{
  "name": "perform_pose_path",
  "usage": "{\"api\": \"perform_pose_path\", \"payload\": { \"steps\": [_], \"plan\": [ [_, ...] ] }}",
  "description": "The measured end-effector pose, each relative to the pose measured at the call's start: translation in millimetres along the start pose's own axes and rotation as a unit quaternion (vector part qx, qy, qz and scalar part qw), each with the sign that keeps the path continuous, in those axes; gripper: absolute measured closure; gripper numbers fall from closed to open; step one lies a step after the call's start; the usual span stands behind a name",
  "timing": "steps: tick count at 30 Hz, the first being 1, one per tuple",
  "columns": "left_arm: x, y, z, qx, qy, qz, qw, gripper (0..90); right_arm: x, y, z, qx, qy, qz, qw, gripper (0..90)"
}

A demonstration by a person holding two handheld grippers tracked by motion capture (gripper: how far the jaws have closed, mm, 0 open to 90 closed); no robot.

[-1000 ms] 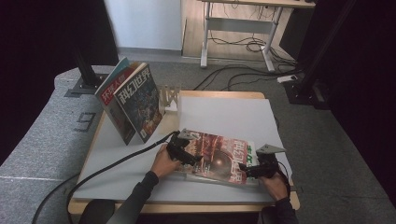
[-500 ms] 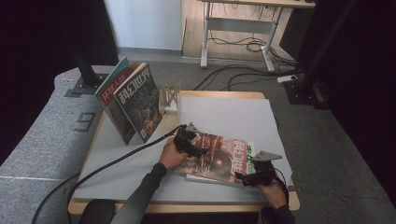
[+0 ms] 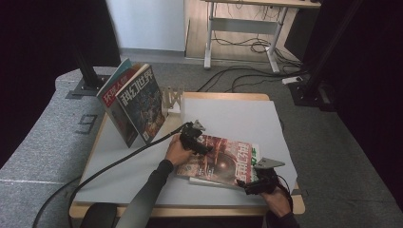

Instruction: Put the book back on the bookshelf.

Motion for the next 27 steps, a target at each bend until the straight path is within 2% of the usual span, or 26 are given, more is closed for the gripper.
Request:
{"api": "perform_pose_path", "payload": {
  "steps": [5,11,20,27],
  "plan": [
    [0.8,-1.9,6.2,-0.009,-0.003,-0.009,0.9999,0.9,-1.7,1.4,3.8,-0.003,-0.007,0.001,1.0000,0.0],
    [3.6,0.2,12.2,-0.014,-0.007,-0.004,0.9999,0.7,-2.1,2.4,7.6,-0.016,-0.006,0.006,0.9998,0.0],
    [2.9,1.7,10.4,-0.013,-0.008,0.000,0.9999,0.3,-1.7,2.8,4.4,-0.014,-0.003,0.007,0.9999,0.0],
    [1.1,3.1,9.3,-0.015,-0.001,0.011,0.9998,0.1,-2.7,4.2,-4.3,-0.006,0.005,0.007,0.9999,0.0]
  ]
}}
Point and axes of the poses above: each handheld gripper's, and its own axes: x roughly forward along the jaws, y roughly out of its underside, z roughly to its left, the point moved 7 cm from there along x, roughly forward along the jaws, and after that the axes turned 11 degrees about y, right-handed, at the moved point
